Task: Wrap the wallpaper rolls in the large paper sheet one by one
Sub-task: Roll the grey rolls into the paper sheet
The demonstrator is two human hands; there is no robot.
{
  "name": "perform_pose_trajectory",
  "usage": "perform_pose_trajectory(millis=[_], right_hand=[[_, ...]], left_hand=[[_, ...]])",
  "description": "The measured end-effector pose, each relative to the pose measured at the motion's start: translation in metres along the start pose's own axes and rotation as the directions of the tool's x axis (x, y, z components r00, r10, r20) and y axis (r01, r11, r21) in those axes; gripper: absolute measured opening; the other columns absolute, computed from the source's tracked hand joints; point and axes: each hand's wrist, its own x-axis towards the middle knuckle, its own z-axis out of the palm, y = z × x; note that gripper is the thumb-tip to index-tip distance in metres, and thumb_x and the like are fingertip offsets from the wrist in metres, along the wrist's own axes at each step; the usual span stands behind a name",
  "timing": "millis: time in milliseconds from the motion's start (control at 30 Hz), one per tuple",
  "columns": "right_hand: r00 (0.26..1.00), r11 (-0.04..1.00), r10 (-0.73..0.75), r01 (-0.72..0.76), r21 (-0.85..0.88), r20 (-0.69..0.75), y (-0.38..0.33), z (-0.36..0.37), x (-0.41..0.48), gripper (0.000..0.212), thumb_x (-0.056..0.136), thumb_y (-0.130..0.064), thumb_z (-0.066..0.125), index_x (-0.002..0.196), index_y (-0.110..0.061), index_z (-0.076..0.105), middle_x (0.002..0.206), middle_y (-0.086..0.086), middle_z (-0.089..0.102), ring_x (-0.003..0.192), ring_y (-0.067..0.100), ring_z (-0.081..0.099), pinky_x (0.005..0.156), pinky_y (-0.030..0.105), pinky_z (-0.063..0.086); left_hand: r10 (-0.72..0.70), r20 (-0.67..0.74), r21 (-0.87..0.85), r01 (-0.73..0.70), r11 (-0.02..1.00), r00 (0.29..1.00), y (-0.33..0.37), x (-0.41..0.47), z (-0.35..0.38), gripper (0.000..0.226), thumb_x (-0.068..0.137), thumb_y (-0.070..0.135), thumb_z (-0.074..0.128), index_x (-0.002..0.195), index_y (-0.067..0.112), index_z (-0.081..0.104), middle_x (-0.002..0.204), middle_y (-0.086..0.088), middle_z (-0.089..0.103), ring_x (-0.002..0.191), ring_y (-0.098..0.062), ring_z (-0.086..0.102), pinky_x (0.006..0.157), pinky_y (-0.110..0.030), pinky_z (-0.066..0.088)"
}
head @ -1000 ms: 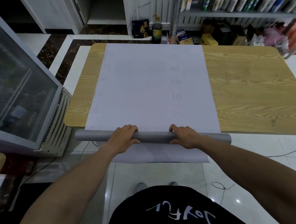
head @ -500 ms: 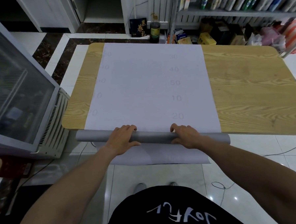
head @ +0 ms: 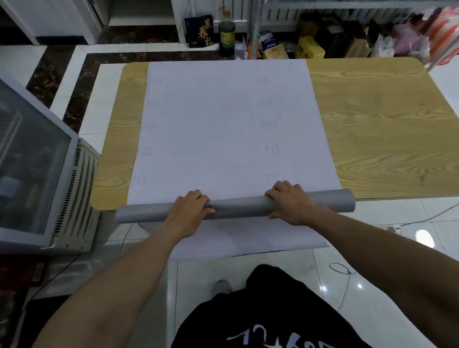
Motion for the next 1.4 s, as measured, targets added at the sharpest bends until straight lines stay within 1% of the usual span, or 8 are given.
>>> perform_pose_trajectory(millis=[233, 433, 567, 733, 933, 1167, 1300, 1400], right_hand=[[0.999, 0.991, -0.038, 0.033, 0.132, 0.034, 0.020, -0.008, 0.017, 0.041, 0.096, -0.045, 0.048, 0.127, -0.020, 0.039, 0.123, 0.007, 0.056, 0.107, 0.025, 0.052, 0.093, 0.039, 0.038], [0.997, 0.990, -0.076, 0.077, 0.119, -0.017, 0.036, -0.003, 0.028, 0.053, 0.095, -0.053, 0.043, 0.133, -0.017, 0.044, 0.135, 0.006, 0.043, 0.123, 0.024, 0.039, 0.100, 0.040, 0.035], [0.993, 0.991, -0.119, 0.119, 0.057, -0.004, 0.043, 0.000, 0.030, 0.076, 0.077, -0.072, 0.055, 0.130, -0.019, 0.047, 0.127, 0.004, 0.042, 0.117, 0.023, 0.040, 0.096, 0.038, 0.035], [0.996, 0.978, -0.077, 0.085, 0.188, -0.051, 0.046, -0.010, 0.033, 0.059, 0.085, -0.064, 0.053, 0.123, -0.021, 0.045, 0.117, 0.003, 0.059, 0.105, 0.023, 0.054, 0.091, 0.037, 0.036], [0.999, 0.985, -0.036, 0.031, 0.169, 0.028, 0.049, -0.016, 0.032, 0.048, 0.091, -0.063, 0.040, 0.111, -0.020, 0.049, 0.106, 0.004, 0.064, 0.092, 0.024, 0.059, 0.083, 0.037, 0.038], [0.999, 0.998, -0.002, 0.000, 0.059, 0.035, 0.050, -0.014, 0.030, 0.115, 0.054, -0.094, -0.004, 0.130, -0.024, 0.048, 0.121, 0.002, 0.047, 0.112, 0.021, 0.043, 0.096, 0.039, 0.034], [0.999, 0.984, 0.050, -0.052, 0.172, 0.019, 0.050, -0.012, 0.030, 0.066, 0.082, -0.074, 0.039, 0.121, -0.022, 0.044, 0.114, 0.003, 0.060, 0.104, 0.023, 0.054, 0.092, 0.037, 0.035], [0.996, 0.984, 0.057, -0.067, 0.167, 0.063, 0.052, -0.015, 0.036, 0.051, 0.088, -0.066, 0.042, 0.112, -0.022, 0.047, 0.106, 0.002, 0.063, 0.097, 0.022, 0.056, 0.090, 0.036, 0.033]], left_hand=[[-0.091, -0.081, -0.095, 0.083, 0.992, 0.993, -0.001, 0.014, -0.003, 0.033, 0.098, 0.041, 0.044, 0.118, 0.016, 0.051, 0.111, -0.003, 0.059, 0.099, -0.023, 0.054, 0.086, -0.034, 0.037], [-0.089, -0.080, -0.062, 0.084, 0.995, 0.993, -0.001, 0.018, -0.003, 0.072, 0.079, 0.074, 0.042, 0.117, 0.015, 0.057, 0.113, -0.001, 0.053, 0.101, -0.021, 0.049, 0.087, -0.037, 0.041], [-0.122, -0.087, -0.083, 0.115, 0.990, 0.989, 0.000, 0.029, -0.006, 0.052, 0.090, 0.058, 0.049, 0.119, 0.014, 0.057, 0.110, -0.003, 0.060, 0.101, -0.024, 0.054, 0.089, -0.038, 0.040], [-0.145, -0.066, -0.115, 0.137, 0.984, 0.987, -0.001, 0.042, -0.021, 0.048, 0.087, 0.063, 0.038, 0.096, 0.018, 0.048, 0.084, 0.001, 0.057, 0.076, -0.020, 0.051, 0.072, -0.033, 0.034], [-0.012, -0.042, -0.076, 0.009, 0.997, 0.999, -0.012, 0.045, -0.020, 0.051, 0.080, 0.064, 0.059, 0.105, 0.020, 0.051, 0.101, 0.007, 0.049, 0.087, -0.012, 0.043, 0.076, -0.029, 0.036], [-0.011, 0.057, -0.082, 0.016, 0.996, 0.998, -0.013, 0.059, -0.027, 0.043, 0.089, 0.058, 0.049, 0.105, 0.018, 0.054, 0.092, 0.001, 0.061, 0.082, -0.022, 0.057, 0.072, -0.036, 0.046], [-0.048, 0.130, -0.118, 0.064, 0.991, 0.990, -0.011, 0.060, -0.033, 0.038, 0.093, 0.055, 0.047, 0.104, 0.019, 0.042, 0.072, 0.007, 0.056, 0.067, -0.020, 0.054, 0.061, -0.035, 0.043], [-0.051, 0.128, -0.101, 0.064, 0.993, 0.990, -0.009, 0.059, -0.032, 0.036, 0.095, 0.054, 0.041, 0.094, 0.017, 0.043, 0.077, 0.002, 0.049, 0.070, -0.019, 0.048, 0.063, -0.035, 0.041]])
